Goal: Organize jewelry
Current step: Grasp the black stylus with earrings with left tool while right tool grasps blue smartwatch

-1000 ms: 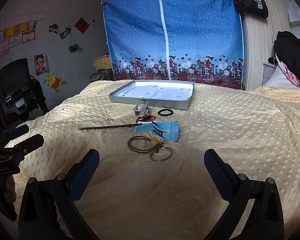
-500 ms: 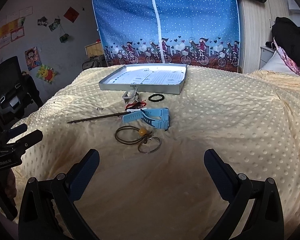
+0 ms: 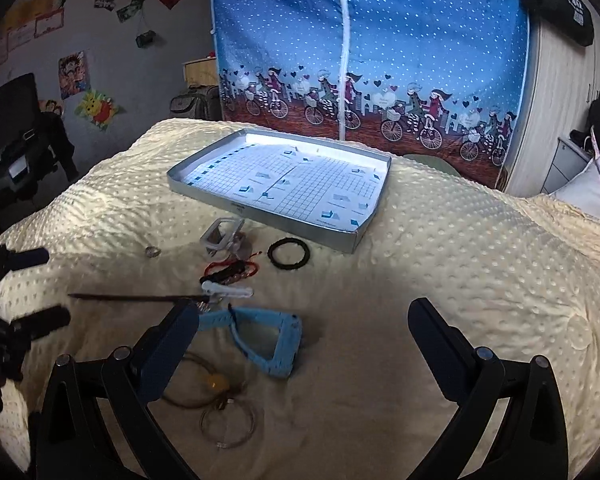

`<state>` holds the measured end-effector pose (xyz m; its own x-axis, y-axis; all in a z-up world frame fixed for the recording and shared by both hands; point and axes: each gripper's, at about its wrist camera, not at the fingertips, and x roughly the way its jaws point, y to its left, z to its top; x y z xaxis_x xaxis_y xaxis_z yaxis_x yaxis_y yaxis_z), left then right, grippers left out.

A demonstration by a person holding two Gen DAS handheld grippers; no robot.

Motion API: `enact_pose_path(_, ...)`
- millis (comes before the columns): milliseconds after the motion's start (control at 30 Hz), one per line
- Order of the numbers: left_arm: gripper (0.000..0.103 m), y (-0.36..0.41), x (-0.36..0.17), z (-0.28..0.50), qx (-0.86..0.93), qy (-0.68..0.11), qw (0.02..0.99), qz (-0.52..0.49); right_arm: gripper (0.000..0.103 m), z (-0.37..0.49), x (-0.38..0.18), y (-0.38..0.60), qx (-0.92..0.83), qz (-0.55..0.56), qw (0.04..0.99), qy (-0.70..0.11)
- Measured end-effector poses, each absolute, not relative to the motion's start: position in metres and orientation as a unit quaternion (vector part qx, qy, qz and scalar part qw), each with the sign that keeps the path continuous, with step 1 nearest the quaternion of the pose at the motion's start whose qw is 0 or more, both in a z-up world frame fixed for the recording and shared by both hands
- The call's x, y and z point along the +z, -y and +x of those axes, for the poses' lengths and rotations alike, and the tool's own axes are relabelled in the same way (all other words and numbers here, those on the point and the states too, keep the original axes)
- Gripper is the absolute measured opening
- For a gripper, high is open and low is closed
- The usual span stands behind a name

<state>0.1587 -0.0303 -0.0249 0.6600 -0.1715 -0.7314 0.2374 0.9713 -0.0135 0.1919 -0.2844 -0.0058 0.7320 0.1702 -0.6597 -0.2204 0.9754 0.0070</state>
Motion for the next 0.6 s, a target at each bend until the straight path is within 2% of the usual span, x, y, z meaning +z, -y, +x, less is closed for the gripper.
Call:
enact_pose_path(67,0.097,0.032,-0.033,0.171,-0.135,-0.409,0.901,0.046,0.102,0.207,-0.016,0.283,0.107,-0.011,0.928,-0.357)
enact_pose_path(167,0.085,0.037,-0.043,0.192,-0.162,-0.430,0.887,0.044,0.102,0.212,-0.033,0.284,0.129,0.003,0.923,-0.361)
enact_pose_path(267,0.069,0.044,-0.054,0.214,-0.190,-0.450,0.871,0.053,0.102,0.218,-0.052,0.290,0.146,0.013,0.918,-0.368)
enact_pose_path(333,0.055,0.050,-0.063,0.227,-0.205,-0.468,0.856,0.075,0.102,0.226,-0.059,0.291,0.155,0.021,0.912,-0.379)
enact_pose_path(467,0.040,0.055,-0.081,0.243,-0.251,-0.503,0.820,0.104,0.101,0.234,-0.066,0.285,0.172,0.030,0.906,-0.385)
enact_pose_path(533,0.037,0.055,-0.084,0.247,-0.271,-0.506,0.812,0.110,0.095,0.236,-0.068,0.282,0.179,0.032,0.901,-0.395)
enact_pose_path(600,0.034,0.053,-0.084,0.250,-0.284,-0.511,0.805,0.103,0.080,0.237,-0.071,0.279,0.178,0.038,0.896,-0.405)
